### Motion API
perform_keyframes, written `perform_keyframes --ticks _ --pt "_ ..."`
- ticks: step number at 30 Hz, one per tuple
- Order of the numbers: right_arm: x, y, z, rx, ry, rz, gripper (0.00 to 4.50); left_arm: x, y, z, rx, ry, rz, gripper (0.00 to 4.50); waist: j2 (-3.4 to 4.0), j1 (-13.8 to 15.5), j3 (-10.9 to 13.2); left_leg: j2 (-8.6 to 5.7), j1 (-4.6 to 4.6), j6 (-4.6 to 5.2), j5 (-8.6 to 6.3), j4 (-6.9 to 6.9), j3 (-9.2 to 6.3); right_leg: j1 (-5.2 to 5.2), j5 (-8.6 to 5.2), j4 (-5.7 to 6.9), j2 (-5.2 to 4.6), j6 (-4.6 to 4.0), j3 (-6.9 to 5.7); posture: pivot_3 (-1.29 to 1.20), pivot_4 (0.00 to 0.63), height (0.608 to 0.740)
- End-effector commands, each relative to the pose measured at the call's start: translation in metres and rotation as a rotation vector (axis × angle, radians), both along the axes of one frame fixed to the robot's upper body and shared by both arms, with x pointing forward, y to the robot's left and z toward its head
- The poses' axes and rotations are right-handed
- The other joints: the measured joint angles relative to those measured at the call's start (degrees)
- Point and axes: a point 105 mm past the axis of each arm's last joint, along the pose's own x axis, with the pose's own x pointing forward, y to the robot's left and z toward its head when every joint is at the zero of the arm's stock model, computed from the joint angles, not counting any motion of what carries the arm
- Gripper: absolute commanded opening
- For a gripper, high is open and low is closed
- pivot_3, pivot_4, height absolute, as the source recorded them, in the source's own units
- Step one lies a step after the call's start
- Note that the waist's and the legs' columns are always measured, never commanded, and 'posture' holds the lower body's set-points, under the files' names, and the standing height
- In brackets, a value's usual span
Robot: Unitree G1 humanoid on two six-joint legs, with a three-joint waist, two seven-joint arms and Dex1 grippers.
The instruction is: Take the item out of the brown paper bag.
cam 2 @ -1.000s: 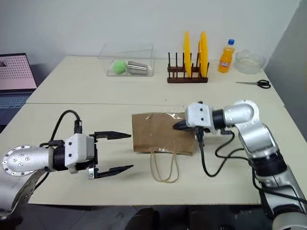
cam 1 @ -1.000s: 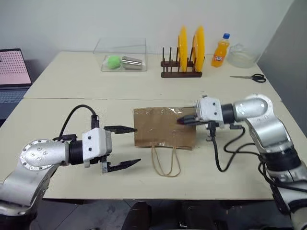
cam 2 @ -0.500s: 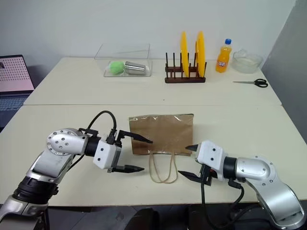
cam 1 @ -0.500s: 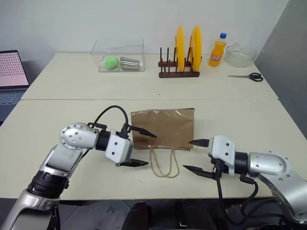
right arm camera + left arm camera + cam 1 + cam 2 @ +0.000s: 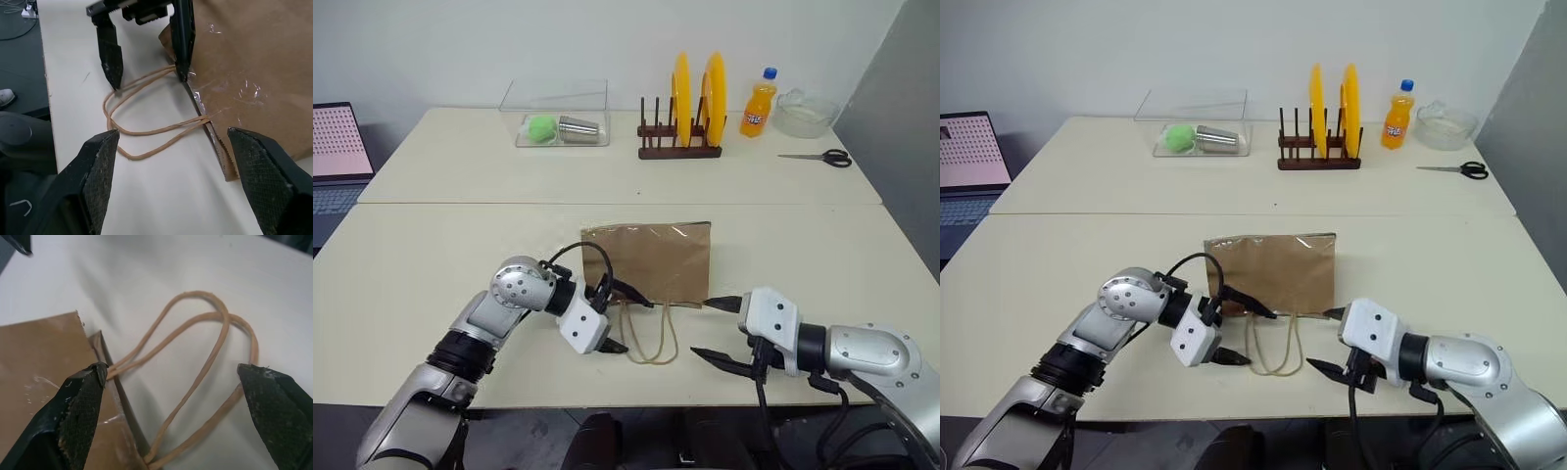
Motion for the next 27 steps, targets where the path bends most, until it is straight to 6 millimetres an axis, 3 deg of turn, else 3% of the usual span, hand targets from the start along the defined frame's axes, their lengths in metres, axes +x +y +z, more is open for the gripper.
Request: perform_keyframes --ticks 1,3,12,17,23,27 --pt "-0.004 0.001 0.01 0.006 -0.04 0.001 3.7 0.002 -0.013 -0.001 -0.009 -0.061 -0.047 4.5 -0.02 0.02 -0.01 0.0 -0.01 0.0 0.0 0.01 0.0 0.0 0.0 -0.01 0.0 0.01 0.0 0.0 0.15 0.74" --pt "-0.005 0.001 0.01 0.006 -0.037 -0.005 3.7 0.002 -0.019 -0.002 -0.017 -0.073 -0.064 4.5 -0.04 0.04 -0.03 -0.02 -0.01 0.0 0.0 0.01 -0.01 0.02 -0.01 -0.01 0.0 0.03 0.0 0.0 0.15 0.74" --pt "-0.008 0.0 0.009 0.007 -0.027 -0.009 3.76 -0.003 -0.024 -0.013 0.032 -0.088 -0.126 1.64 -0.06 -0.01 -0.04 -0.02 0.02 0.0 0.0 0.01 -0.04 0.06 -0.01 -0.01 0.0 0.04 -0.01 0.0 0.15 0.74" --pt "-0.01 0.003 0.009 -0.006 -0.045 0.025 3.76 0.002 -0.033 0.005 -0.081 -0.029 -0.054 0.02 -0.06 -0.02 -0.04 -0.02 0.02 0.0 0.0 0.02 -0.06 0.07 -0.01 -0.01 0.0 0.04 -0.02 0.0 0.15 0.74" --pt "-0.019 0.01 0.003 -0.096 -0.098 0.171 3.76 0.019 -0.039 0.052 -0.277 0.073 0.116 0.02 -0.06 -0.13 -0.04 -0.02 0.01 0.0 0.0 0.03 -0.09 0.07 -0.02 -0.02 0.01 0.06 -0.06 0.0 0.15 0.74" --pt "-0.012 0.015 -0.001 -0.139 -0.198 0.22 3.76 0.026 -0.043 0.077 -0.349 0.12 0.182 0.02 -0.07 -0.16 -0.03 -0.02 0.01 0.0 0.0 0.04 -0.12 0.08 -0.03 -0.02 0.02 0.07 -0.08 0.0 0.15 0.74"
